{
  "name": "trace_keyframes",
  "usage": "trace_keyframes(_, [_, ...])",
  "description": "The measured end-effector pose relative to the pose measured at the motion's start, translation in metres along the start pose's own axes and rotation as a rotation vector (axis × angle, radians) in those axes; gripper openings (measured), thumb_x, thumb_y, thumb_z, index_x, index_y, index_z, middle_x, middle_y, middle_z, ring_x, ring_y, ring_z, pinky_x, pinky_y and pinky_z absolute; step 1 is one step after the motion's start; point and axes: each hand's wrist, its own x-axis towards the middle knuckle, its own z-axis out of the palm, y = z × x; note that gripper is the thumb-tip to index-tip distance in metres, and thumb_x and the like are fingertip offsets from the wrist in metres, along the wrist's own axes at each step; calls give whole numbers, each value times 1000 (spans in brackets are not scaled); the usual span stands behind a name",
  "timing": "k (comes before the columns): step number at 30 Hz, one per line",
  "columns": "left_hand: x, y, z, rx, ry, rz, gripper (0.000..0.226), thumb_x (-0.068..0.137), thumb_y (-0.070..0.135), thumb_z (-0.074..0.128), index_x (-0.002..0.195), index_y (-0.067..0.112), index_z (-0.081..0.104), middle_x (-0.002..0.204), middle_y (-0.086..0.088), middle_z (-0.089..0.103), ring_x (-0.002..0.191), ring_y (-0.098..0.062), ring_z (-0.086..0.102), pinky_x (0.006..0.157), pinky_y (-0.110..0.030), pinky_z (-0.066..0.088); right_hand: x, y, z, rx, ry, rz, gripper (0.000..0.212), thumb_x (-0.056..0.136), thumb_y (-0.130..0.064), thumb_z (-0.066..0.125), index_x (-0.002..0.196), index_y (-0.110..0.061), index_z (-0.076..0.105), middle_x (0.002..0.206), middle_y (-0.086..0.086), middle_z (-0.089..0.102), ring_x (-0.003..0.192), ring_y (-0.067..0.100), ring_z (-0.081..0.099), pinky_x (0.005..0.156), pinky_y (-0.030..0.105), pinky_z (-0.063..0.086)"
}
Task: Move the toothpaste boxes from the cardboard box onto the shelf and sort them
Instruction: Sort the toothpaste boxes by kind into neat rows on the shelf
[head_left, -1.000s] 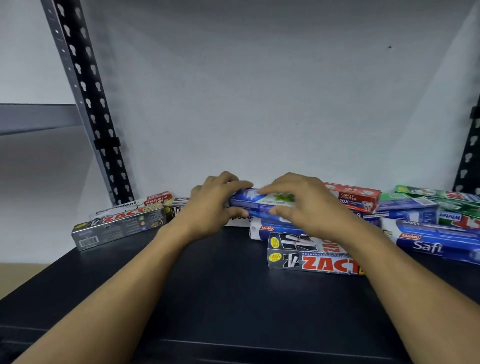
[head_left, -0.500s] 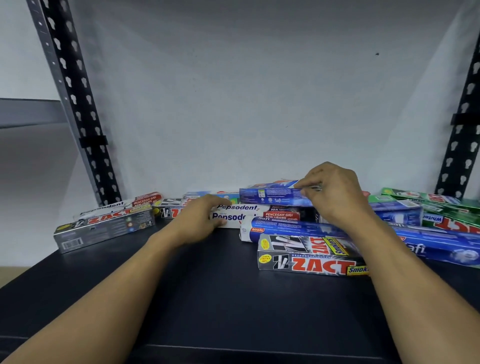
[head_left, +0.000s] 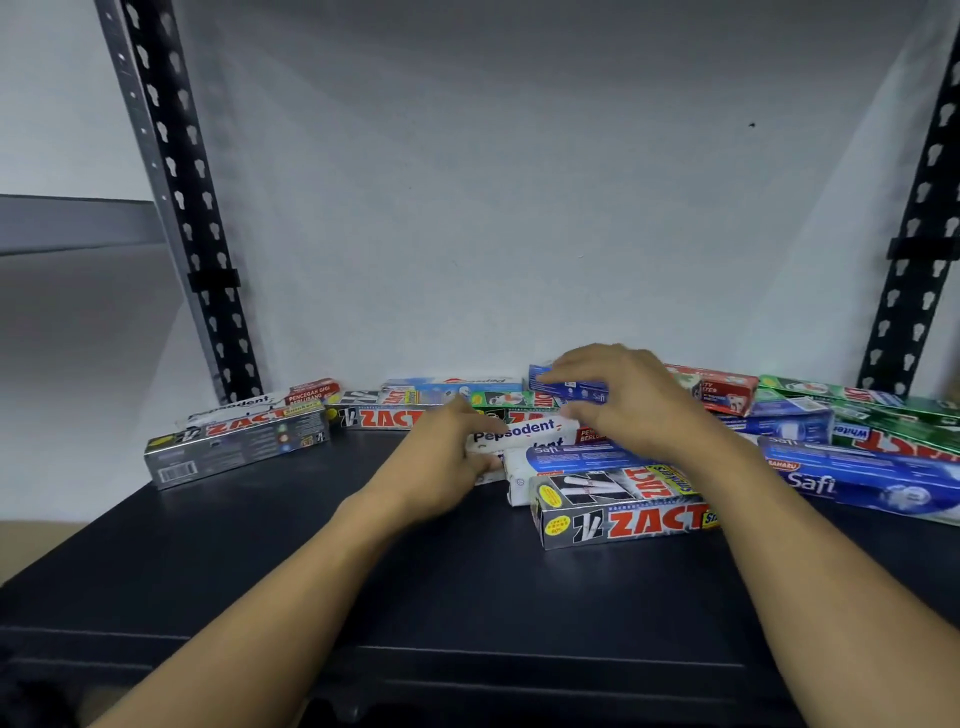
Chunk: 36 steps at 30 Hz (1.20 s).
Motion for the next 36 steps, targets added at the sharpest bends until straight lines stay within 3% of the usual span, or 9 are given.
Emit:
trace_keyframes(3, [-12, 2, -3, -42, 4, -15, 40, 88, 25, 73, 127, 29, 66, 123, 8, 58, 98, -10, 60, 92, -29, 50, 1, -8, 16, -14, -205, -12, 39, 94, -34, 66, 129, -49, 59, 145, -19, 50, 136, 7, 41, 115, 36, 33])
trace_keyframes(6, [-24, -3, -9, -222, -33, -68, 37, 87, 26, 75, 123, 33, 67, 119, 16, 63, 103, -1, 62, 97, -27, 51, -1, -11, 21, 0, -348, 12, 28, 96, -36, 62, 122, -45, 65, 136, -21, 58, 128, 6, 49, 110, 39, 41])
trace_keyframes(9, [-36, -15, -19, -322, -37, -135, 35, 88, 27, 74, 121, 35, 67, 115, 20, 67, 106, 6, 61, 99, -22, 48, -2, -13, 21, 37, -333, 51, 21, 94, -43, 62, 114, -43, 70, 130, -19, 62, 122, 7, 53, 107, 39, 43])
trace_keyframes(12, [-44, -42, -34, -128, 29, -160, 31, 91, 26, 69, 121, 33, 66, 115, 21, 63, 106, 7, 58, 95, -14, 43, 1, -20, 25, 44, -294, 88, 19, 94, -44, 63, 110, -39, 71, 122, -15, 64, 115, 9, 54, 99, 34, 45])
trace_keyframes(17, [-48, -116, -59, 412, 200, -301, 43, 86, 24, 68, 128, 27, 61, 134, -1, 52, 128, -26, 48, 112, -54, 32, 20, -35, 38, -145, -238, 100, 17, 95, -40, 59, 105, -31, 70, 105, -6, 68, 93, 12, 59, 84, 39, 54])
trace_keyframes(21, [-62, -158, -77, 576, 228, -601, 58, 88, 35, 64, 142, 27, 48, 150, -11, 41, 142, -34, 29, 115, -66, 6, 47, -41, 55, -246, -242, 124, 28, 94, -38, 61, 122, -34, 64, 127, 2, 62, 114, 22, 55, 95, 43, 50])
trace_keyframes(28, [-66, -162, -80, 586, 264, -643, 57, 86, 25, 57, 140, 39, 47, 139, 3, 51, 129, -26, 39, 104, -60, 21, 88, -27, 78, -350, -334, 207, 49, 96, -16, 59, 143, -23, 50, 145, 7, 47, 130, 27, 47, 102, 36, 41])
trace_keyframes(33, [-74, -153, -86, 476, 318, -617, 46, 89, 25, 55, 130, 48, 56, 133, 9, 57, 126, -21, 41, 97, -51, 22, 92, -20, 75, -288, -384, 195, 46, 92, -18, 67, 135, -32, 56, 124, 6, 48, 105, 23, 52, 84, 30, 41])
trace_keyframes(36, [-77, -141, -87, 437, 337, -603, 46, 87, 23, 55, 125, 50, 59, 126, 10, 62, 121, -19, 45, 96, -48, 25, 88, -16, 69, -177, -446, 237, 51, 92, -21, 69, 137, -40, 53, 137, 2, 52, 116, 21, 53, 98, 33, 44])
